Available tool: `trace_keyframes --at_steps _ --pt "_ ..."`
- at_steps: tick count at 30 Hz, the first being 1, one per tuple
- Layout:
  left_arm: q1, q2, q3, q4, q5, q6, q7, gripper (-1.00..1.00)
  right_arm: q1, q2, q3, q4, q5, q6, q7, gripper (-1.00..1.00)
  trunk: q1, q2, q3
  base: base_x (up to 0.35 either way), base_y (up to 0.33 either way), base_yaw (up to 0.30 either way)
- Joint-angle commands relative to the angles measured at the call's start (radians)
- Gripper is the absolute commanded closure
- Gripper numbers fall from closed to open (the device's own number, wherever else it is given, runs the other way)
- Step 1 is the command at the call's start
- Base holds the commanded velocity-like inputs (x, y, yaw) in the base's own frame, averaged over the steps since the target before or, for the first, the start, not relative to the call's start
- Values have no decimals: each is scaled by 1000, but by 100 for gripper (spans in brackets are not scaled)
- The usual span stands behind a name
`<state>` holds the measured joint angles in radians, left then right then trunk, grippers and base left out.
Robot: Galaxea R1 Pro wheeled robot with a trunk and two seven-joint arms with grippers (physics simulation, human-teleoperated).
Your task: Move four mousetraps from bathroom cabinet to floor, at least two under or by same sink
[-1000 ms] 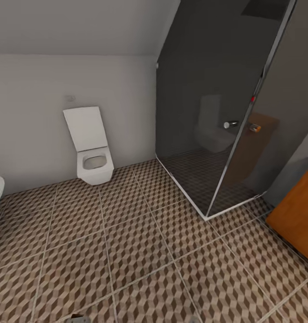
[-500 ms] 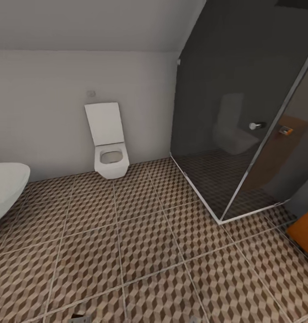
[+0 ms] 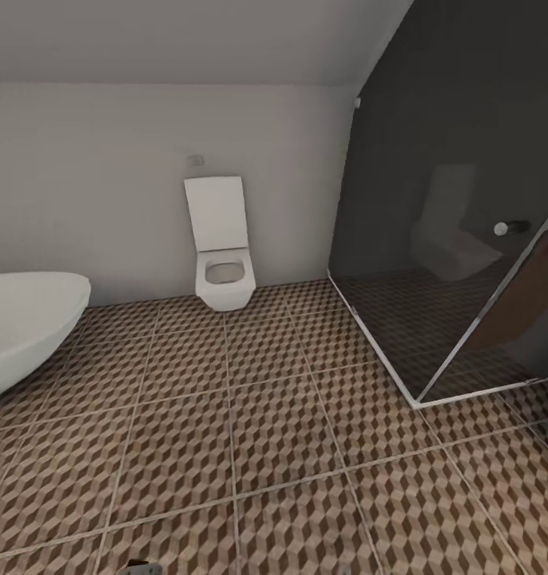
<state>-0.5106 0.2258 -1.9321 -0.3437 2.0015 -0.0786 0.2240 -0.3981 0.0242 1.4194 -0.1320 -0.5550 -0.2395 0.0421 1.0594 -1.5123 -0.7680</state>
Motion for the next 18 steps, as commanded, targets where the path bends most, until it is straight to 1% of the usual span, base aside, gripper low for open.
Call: trace_keyframes --at_steps 1,5,7,15,18 --pt "-2 1 -8 -5 8 -7 6 100 -1 0 6 2 -14 -4 6 100 0 0 -1 0 0 94" --pt "-1 1 -8 -5 8 -7 6 100 -1 -1 6 2 -14 -19 8 100 0 0 -2 5 0 35" --pt "-1 1 -8 -4 8 -7 6 100 -1 -1 6 2 -15 -32 8 100 0 0 -2 142 0 8" --pt "-1 1 -8 -3 8 -7 6 100 -1 -1 6 2 -15 -39 8 100 0 0 -2 298 0 6" --pt "0 1 -8 -3 8 -7 6 100 -1 -1 7 2 -14 -40 8 100 0 0 -2 328 0 104"
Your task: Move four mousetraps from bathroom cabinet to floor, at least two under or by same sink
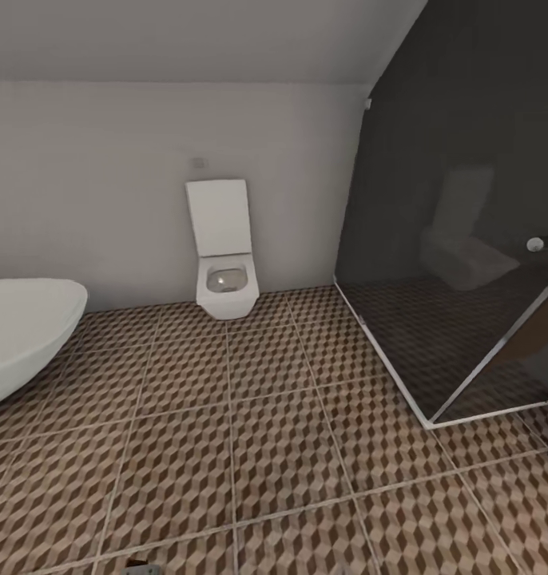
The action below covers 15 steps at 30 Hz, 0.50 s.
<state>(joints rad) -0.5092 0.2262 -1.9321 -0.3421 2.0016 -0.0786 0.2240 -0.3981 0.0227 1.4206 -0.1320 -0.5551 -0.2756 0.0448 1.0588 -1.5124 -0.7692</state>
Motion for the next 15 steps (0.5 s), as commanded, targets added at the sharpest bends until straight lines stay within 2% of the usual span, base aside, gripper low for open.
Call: trace_keyframes --at_steps 1,15 --pt "-2 1 -8 -5 8 -7 6 100 -1 0 6 2 -14 -5 6 100 1 0 -1 329 0 203" --pt "-2 1 -8 -5 8 -7 6 100 0 0 5 2 -14 -5 6 100 1 0 -1 312 0 277"
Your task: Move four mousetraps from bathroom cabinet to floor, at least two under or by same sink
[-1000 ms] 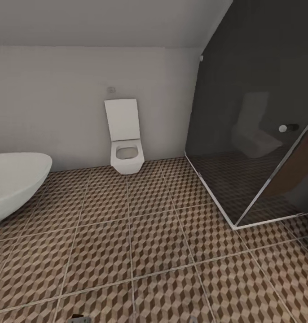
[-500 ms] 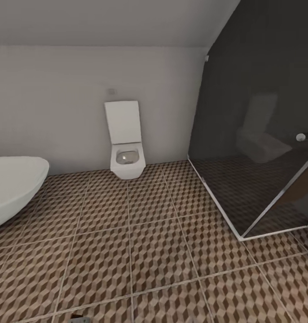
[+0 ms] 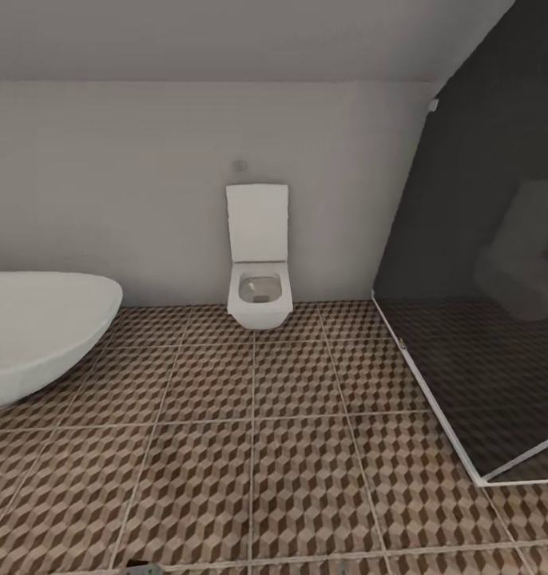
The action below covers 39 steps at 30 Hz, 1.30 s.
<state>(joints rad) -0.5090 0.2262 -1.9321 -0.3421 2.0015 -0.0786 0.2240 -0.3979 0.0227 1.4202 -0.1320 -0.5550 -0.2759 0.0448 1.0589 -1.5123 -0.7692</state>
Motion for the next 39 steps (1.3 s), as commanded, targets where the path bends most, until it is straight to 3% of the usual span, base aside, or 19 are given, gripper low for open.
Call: trace_keyframes --at_steps 1,16,39 --pt "-2 1 -8 -5 8 -7 6 100 -1 0 5 2 -14 -4 6 100 0 0 -1 293 0 284" --pt "-2 1 -8 -5 8 -7 6 100 -1 6 9 54 -8 -1 5 100 0 0 -1 316 -51 45" --pt "-2 1 -8 -3 8 -7 6 100 -1 8 8 58 -5 -5 4 100 0 0 -1 294 -1 0"
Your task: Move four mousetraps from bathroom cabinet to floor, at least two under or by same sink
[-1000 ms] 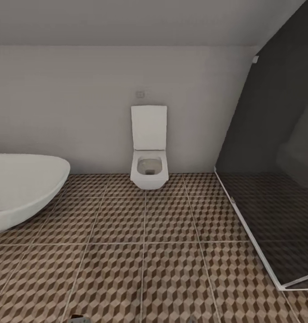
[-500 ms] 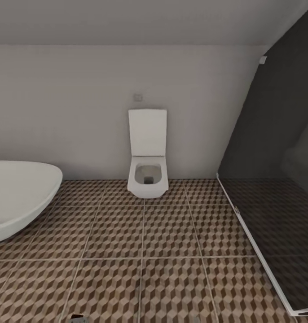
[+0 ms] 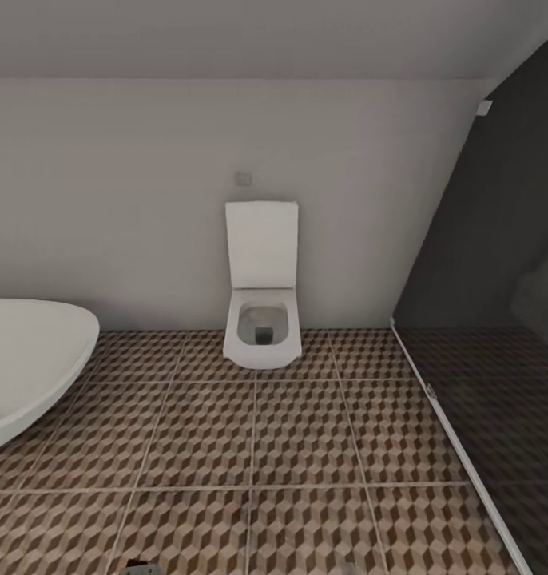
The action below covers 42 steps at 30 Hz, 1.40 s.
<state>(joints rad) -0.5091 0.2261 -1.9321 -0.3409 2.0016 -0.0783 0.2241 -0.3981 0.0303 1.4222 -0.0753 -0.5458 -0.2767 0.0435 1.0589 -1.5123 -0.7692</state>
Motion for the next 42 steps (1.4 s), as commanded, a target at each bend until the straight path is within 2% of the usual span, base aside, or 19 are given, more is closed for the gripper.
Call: trace_keyframes --at_steps 1,8,16,20,26,28,32,36,42 --pt "-2 1 -8 -5 8 -8 6 100 -1 0 6 2 -14 -4 6 100 0 0 -1 279 0 0" --pt "-2 1 -8 0 8 -8 6 100 0 0 4 0 -15 -12 6 100 0 0 -1 278 0 0" --pt "-2 1 -8 4 8 -8 6 100 -1 0 4 0 -24 -62 6 100 0 0 -1 276 0 0" --pt "-2 1 -8 3 8 -8 6 100 -1 -1 2 1 -28 -113 6 100 0 0 -1 266 0 0" --pt "-2 1 -8 1 8 -8 6 100 -1 -1 0 1 -33 -136 0 100 0 0 -1 258 0 0" --pt "-2 1 -8 1 8 -8 6 100 -1 0 -3 0 -49 -138 -17 100 0 0 -1 250 0 0" --pt "-2 1 -8 1 8 -8 6 100 1 9 -9 -1 -147 -136 -87 100 0 0 -1 247 0 0" --pt "-2 1 -8 2 8 -8 6 100 1 24 -10 1 -210 -131 -134 100 0 0 -1 243 0 0" --pt "-2 1 -8 1 8 -8 6 100 2 27 -12 1 -230 -134 -200 100 0 0 -1 227 0 0"
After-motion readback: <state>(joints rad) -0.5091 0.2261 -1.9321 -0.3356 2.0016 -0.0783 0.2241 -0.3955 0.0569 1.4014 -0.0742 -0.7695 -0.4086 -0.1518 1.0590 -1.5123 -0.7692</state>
